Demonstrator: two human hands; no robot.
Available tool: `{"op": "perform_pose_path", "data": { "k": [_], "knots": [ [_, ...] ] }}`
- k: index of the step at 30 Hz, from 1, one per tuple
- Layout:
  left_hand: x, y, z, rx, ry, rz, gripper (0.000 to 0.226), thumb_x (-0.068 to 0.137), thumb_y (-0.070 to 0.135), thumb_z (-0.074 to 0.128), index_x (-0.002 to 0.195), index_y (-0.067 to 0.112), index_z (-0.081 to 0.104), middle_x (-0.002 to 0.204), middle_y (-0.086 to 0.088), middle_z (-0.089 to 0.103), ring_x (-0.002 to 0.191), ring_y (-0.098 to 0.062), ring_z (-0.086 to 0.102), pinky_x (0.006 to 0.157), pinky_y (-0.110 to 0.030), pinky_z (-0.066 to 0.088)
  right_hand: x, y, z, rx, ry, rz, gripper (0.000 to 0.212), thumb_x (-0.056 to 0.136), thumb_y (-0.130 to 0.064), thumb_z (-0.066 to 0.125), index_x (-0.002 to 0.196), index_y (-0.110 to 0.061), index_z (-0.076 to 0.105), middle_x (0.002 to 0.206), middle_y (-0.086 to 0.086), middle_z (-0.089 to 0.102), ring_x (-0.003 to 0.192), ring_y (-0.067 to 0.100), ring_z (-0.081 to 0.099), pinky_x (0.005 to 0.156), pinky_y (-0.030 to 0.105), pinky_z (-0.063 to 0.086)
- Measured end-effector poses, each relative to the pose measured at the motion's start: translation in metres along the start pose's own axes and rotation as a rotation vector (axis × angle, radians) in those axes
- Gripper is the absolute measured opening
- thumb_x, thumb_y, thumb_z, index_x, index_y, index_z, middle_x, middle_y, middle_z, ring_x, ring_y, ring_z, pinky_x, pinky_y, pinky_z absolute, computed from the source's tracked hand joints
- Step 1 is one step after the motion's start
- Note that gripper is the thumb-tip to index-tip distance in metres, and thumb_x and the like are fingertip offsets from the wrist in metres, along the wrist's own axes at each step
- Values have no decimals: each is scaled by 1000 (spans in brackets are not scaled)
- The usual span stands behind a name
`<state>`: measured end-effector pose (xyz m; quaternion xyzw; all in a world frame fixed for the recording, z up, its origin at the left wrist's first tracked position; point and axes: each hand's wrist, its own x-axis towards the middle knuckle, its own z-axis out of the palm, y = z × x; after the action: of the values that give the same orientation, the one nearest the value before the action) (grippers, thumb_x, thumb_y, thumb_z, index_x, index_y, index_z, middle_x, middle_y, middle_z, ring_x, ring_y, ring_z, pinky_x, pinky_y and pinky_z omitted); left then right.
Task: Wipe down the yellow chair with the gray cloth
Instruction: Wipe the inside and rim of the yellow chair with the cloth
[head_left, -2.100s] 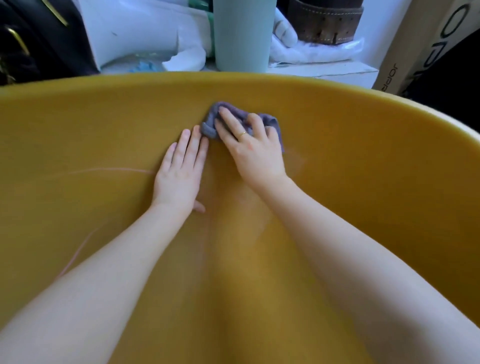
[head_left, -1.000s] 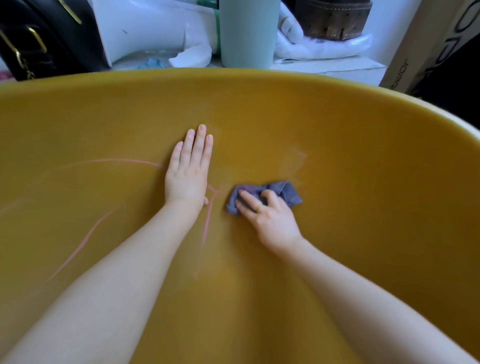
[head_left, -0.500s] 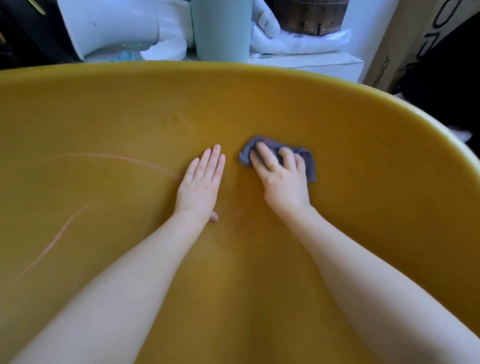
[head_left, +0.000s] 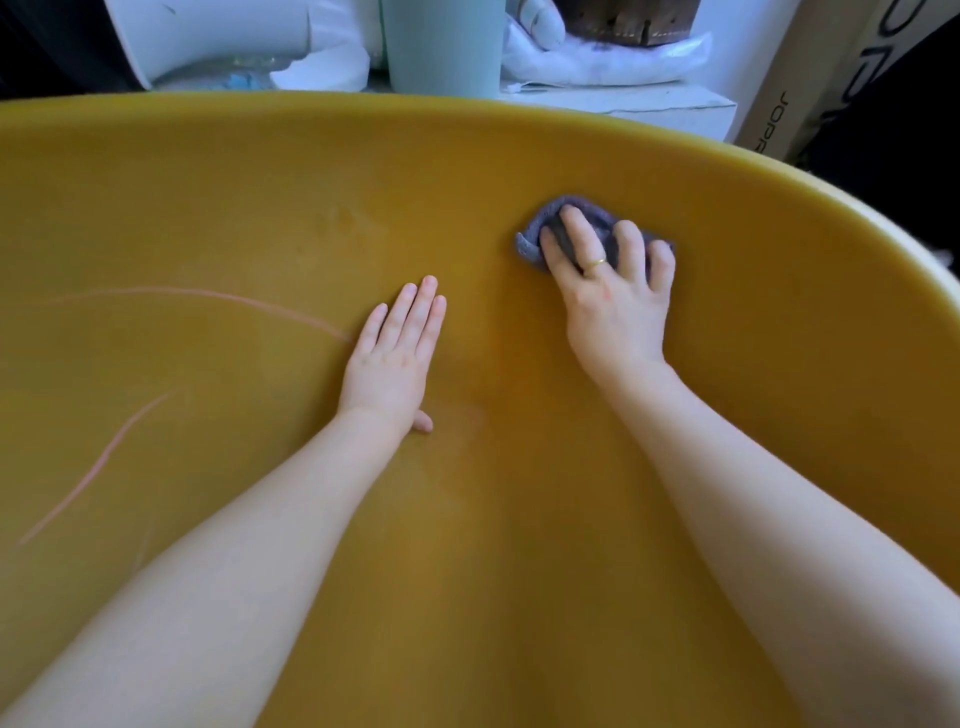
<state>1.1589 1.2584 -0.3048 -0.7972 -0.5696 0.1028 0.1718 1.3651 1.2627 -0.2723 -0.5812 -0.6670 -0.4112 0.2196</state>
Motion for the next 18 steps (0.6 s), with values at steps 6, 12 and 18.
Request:
{"op": "perform_pose_path", "data": {
  "k": [6,12,18],
  "knots": [
    [-1,-2,-2,-10,8,8,135,66,61,69,142,5,-28,153,-11,-28,143,-24,-18,116,-36,-6,-59,-59,5,244,-211,-8,51,75,-15,34,114,-23,66,126,3,60,100,29,37,81,41,24],
    [-9,-4,-13,-96,6,33,126,71,58,67,145,4,-19,154,-11,-23,145,-24,-13,117,-36,-4,-96,-73,-15,280,-451,-193,53,73,-17,29,104,-28,70,115,-1,66,90,26,39,74,35,24],
    [-75,-19,13,-301,-208,-49,125,69,66,63,147,2,-10,153,-11,-26,145,-22,-14,116,-34,-6,-59,-35,-27,154,-495,-53,50,81,-12,31,118,-21,63,130,6,55,98,34,52,81,39,34]
  ]
}}
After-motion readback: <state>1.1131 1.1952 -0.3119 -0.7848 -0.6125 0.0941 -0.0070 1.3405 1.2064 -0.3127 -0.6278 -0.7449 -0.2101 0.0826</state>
